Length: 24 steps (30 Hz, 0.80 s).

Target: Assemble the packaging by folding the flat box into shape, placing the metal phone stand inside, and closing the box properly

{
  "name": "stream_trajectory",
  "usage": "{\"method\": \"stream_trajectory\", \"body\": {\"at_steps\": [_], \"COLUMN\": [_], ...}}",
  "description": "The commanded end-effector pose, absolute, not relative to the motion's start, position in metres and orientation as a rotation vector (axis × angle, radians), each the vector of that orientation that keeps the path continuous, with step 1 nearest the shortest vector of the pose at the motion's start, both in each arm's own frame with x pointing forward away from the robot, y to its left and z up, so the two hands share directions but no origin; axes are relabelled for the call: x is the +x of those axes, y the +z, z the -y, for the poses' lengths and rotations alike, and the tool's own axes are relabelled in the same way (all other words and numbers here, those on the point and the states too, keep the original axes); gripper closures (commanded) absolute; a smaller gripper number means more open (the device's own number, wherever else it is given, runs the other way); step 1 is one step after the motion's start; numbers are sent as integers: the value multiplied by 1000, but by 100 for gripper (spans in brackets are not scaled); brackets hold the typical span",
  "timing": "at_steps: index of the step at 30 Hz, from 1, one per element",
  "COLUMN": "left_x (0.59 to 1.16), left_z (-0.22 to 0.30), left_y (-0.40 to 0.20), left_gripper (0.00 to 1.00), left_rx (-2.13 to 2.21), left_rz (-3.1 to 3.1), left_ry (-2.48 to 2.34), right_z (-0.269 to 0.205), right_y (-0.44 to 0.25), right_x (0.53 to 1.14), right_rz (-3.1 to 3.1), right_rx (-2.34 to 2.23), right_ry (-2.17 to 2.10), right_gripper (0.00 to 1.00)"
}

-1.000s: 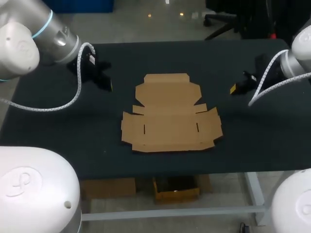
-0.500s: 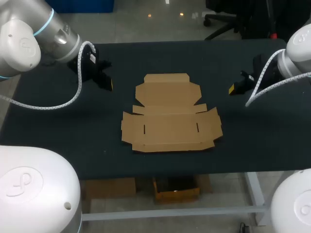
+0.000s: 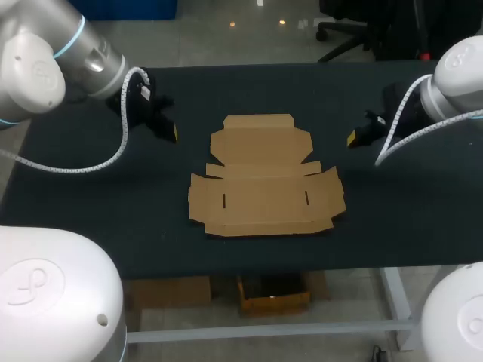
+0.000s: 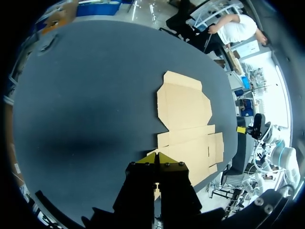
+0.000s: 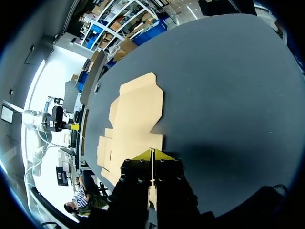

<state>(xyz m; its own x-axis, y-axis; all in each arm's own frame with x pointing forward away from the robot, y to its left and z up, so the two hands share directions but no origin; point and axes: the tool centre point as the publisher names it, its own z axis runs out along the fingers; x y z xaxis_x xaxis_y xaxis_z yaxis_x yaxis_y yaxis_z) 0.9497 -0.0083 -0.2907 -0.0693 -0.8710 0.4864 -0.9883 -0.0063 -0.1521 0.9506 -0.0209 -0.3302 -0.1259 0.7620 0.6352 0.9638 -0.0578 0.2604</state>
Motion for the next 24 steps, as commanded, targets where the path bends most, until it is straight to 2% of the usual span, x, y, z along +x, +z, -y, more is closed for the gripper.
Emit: {"method": "stream_trajectory", "body": {"at_steps": [1, 24], "left_x": [953, 971], "left_z": [10, 27], "left_y": [-300, -353], "left_gripper": [100, 100], "left_rx": [1938, 1763], "left_rz": [2032, 2140], "left_ry": [672, 714], "right_z": [18, 3], "right_y": [-339, -383], "right_x": [959, 972], "right_rz": [1928, 1936], "right_rx": [-1815, -1721], "right_ry": [-955, -893], "right_gripper": [100, 100]}}
